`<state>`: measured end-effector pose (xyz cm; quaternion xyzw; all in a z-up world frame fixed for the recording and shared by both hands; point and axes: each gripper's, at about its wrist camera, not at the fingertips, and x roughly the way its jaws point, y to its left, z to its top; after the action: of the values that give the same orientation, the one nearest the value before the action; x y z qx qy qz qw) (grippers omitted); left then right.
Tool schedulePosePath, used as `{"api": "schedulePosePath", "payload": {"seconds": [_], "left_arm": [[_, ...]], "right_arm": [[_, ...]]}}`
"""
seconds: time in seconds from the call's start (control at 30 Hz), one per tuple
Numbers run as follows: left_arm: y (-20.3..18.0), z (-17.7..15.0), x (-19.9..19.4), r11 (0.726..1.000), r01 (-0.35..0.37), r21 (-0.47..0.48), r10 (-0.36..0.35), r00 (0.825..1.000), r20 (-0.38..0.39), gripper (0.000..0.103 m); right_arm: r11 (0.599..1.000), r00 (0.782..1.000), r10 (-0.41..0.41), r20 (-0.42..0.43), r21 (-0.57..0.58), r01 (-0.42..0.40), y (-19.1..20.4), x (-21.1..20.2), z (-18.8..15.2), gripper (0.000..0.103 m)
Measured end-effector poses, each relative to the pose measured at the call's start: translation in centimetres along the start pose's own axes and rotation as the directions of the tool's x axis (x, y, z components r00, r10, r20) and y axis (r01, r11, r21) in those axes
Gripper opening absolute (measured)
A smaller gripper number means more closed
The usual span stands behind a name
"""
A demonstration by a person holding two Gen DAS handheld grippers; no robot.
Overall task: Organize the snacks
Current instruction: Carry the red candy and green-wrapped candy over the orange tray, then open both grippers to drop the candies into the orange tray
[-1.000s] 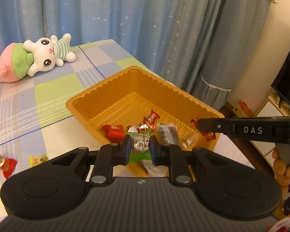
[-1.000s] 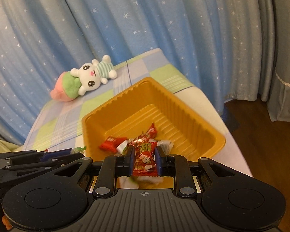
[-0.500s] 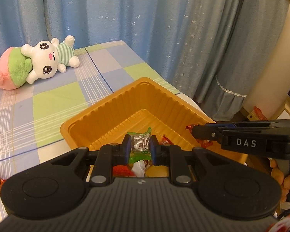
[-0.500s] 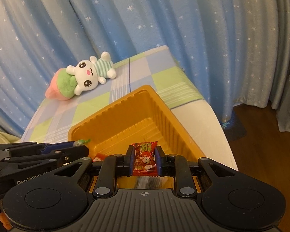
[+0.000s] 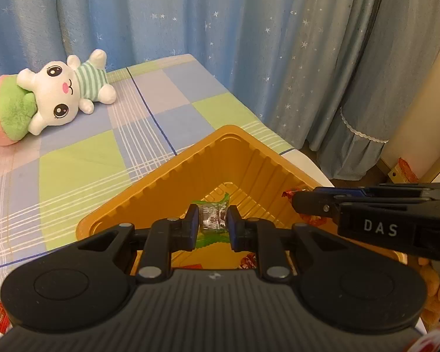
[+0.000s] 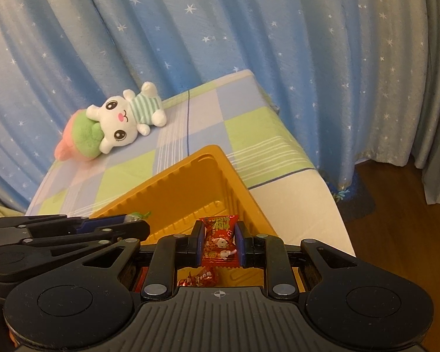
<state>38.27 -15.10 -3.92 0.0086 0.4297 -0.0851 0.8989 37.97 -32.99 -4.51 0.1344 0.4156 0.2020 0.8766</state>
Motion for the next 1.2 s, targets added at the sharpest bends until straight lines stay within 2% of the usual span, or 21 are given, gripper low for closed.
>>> {"api": "schedulePosePath", "payload": {"seconds": [0.13,0.27,0.8,0.9,0.97,1.03,1.1,1.2], "left_arm": [[0.1,0.1,0.8,1.000,0.004,-0.012,-0.004,1.000,-0.016,0.020],[0.4,0.0,1.1,1.000,0.010,-0.029,-0.011,0.999,-0.032,0.034],[2.3,-0.7,-0.7,0.997,-0.024,-0.078,0.023,1.000,-0.015,0.040],[2.6,-0.9,-1.2,0.995,-0.036,-0.089,0.035,0.999,-0.010,0.048],[2.7,-1.0,-1.5,0.995,-0.042,-0.093,0.041,0.999,-0.009,0.052],[2.7,-1.2,-1.9,0.994,-0.048,-0.095,0.047,0.999,-0.007,0.056],[2.7,-1.4,-2.3,0.994,-0.050,-0.095,0.050,0.999,-0.003,0.059],[2.6,-1.9,-2.8,0.993,-0.056,-0.100,0.056,0.998,-0.004,0.062]], "right_arm": [[1.000,1.000,-0.004,-0.003,0.011,0.004,-0.3,0.2,0.0,0.022],[1.000,1.000,-0.007,-0.009,0.020,0.008,-0.5,0.4,-0.1,0.022],[1.000,1.000,0.002,-0.009,0.008,-0.002,0.8,1.8,1.1,0.023],[1.000,1.000,0.021,0.004,0.014,-0.022,1.1,1.9,1.6,0.024],[0.999,1.000,0.030,-0.005,0.029,-0.029,1.1,2.0,1.9,0.034],[0.999,1.000,0.023,0.010,0.040,-0.024,1.1,1.7,1.8,0.061],[0.999,0.999,0.020,0.037,0.048,-0.022,1.0,1.1,1.5,0.066],[0.997,1.000,0.008,0.027,0.070,-0.010,0.6,0.7,1.1,0.067]]}}
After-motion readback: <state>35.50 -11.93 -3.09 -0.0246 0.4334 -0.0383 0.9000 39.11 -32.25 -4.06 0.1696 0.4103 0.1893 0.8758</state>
